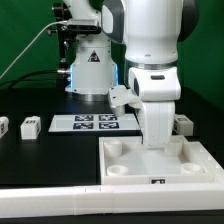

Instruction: Assemble one leg

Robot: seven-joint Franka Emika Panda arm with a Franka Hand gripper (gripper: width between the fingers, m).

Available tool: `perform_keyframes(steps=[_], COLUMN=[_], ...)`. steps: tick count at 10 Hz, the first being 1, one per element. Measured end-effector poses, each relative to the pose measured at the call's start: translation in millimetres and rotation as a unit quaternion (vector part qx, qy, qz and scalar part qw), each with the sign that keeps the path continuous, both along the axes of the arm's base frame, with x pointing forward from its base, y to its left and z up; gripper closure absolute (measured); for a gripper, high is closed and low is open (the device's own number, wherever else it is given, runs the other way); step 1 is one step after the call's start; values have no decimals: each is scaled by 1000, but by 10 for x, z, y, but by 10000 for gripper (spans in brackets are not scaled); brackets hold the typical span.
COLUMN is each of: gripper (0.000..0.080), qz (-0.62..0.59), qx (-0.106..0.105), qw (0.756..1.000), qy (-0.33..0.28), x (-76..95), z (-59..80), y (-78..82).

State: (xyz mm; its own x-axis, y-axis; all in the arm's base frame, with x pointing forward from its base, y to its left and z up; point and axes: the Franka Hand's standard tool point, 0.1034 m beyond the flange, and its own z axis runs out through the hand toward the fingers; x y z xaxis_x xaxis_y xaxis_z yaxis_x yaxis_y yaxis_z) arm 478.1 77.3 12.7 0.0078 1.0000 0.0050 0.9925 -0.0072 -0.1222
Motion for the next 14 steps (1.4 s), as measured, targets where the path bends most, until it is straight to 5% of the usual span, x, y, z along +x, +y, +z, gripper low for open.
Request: perform_keyframes(steps=[10,12,13,14], gripper=[724,509,509,325], qz=[-10,-12,-17,-27], qx=[0,0,0,0], qw=[1000,1000,1000,1000], qy=[-4,-4,-8,-15], x=[162,144,151,142], z=[19,16,29,56], y=[-13,-16,-14,-14])
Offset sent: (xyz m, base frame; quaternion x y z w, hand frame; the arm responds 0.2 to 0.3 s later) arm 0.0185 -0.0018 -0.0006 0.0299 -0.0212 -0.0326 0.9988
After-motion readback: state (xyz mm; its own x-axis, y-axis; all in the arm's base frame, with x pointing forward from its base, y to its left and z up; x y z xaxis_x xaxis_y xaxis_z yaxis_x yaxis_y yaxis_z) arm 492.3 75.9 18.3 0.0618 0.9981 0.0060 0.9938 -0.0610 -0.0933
